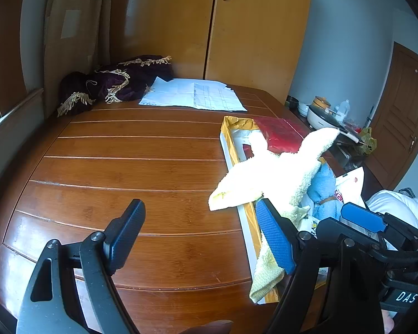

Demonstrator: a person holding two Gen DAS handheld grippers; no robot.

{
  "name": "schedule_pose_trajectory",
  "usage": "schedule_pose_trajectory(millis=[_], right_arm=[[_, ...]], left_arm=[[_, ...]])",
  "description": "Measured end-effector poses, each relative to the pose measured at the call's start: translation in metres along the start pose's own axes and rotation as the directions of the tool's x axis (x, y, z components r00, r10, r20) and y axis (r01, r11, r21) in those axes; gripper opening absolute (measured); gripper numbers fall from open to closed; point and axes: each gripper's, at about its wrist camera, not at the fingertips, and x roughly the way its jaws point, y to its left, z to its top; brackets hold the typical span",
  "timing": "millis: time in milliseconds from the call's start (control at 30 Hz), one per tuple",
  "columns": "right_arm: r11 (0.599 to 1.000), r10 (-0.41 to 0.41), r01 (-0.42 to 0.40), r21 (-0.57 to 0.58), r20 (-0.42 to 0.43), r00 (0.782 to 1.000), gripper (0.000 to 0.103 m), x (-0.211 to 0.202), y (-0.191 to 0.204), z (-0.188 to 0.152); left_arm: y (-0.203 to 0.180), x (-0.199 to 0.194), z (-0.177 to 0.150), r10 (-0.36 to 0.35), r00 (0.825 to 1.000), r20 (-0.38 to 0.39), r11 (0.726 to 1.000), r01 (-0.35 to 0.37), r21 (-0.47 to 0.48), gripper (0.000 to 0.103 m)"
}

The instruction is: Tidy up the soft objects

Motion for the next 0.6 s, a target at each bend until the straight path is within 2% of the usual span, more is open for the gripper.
schedule_pose_trajectory(millis=[600], right_arm=[[1.000,0.000,0.000,0.015,-0.002,1.000,0.076,-0.0008,-0.0069,-0.0010]], left_arm=[[-0.0006,0.0013,-0.0014,0.004,1.000,-0.007,1.000,-0.003,0.014,0.082]])
